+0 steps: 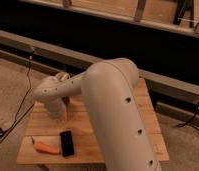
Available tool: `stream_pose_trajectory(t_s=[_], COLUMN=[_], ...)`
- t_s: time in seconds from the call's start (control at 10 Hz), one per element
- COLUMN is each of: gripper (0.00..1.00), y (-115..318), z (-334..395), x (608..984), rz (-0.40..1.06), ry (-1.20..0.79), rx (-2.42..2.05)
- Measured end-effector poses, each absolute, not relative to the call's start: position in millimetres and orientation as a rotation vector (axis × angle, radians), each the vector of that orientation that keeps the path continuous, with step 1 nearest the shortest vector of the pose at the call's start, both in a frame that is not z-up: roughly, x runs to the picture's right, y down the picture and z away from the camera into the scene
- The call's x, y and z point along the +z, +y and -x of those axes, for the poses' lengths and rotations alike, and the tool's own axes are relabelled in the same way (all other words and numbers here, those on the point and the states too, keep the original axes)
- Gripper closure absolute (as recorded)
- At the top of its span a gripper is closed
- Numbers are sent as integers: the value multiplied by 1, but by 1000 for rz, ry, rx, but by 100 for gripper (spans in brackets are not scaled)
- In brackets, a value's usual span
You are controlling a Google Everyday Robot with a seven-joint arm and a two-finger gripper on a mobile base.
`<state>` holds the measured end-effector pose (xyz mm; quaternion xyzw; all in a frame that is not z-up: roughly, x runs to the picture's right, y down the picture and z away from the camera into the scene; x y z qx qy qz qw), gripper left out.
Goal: Push the eraser across the table
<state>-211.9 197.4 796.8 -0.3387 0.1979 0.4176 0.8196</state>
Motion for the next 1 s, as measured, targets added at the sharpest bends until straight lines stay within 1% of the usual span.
stream_pose_trajectory(t_s=[0.1,0.2,0.3,0.5,0.6,1.0], gripper=[59,48,42,23,20,20], y=[199,201,202,206,210,243], z=[213,213,212,210,211,223], x=[792,787,785,779,777,763], rz=[717,707,694,655,645,593], ry=[418,415,418,427,432,440], rx=[874,853,845,829,827,856])
